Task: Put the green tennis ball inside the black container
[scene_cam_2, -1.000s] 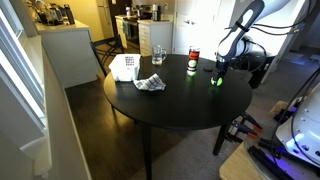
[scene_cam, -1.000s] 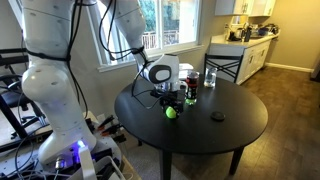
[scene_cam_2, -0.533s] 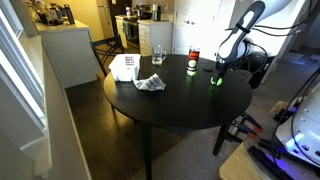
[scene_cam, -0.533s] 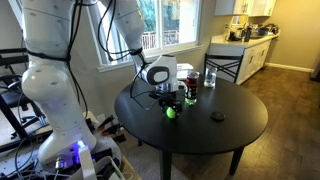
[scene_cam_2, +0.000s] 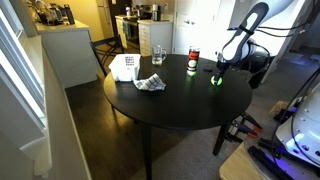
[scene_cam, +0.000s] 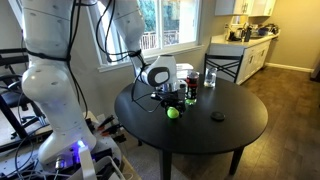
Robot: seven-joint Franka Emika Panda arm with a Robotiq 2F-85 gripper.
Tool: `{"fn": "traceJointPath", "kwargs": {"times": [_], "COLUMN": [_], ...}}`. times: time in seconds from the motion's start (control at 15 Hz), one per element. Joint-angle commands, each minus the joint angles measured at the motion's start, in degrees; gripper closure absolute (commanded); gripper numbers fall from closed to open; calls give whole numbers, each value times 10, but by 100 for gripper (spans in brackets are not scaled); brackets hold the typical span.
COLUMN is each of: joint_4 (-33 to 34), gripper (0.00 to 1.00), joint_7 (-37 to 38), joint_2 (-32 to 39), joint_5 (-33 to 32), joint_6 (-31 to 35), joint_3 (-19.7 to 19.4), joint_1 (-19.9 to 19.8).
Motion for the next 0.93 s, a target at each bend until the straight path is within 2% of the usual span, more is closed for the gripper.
{"fn": "traceJointPath", "kwargs": {"times": [0.0, 0.07, 0.2, 0.47, 0.73, 0.87], "joint_4": [-14, -14, -14, -14, -23, -32], "gripper": [0, 0, 26, 53, 58, 58], "joint_7": [9, 10, 5, 3, 6, 16], "joint_2": [-9, -7, -6, -5, -24, -39], "joint_5": [-24, -27, -28, -26, -29, -38], "joint_6": [26, 28, 28, 27, 31, 57], "joint_3": [-8, -9, -4, -1, -4, -14], "joint_1": [1, 3, 1, 0, 2, 11]}}
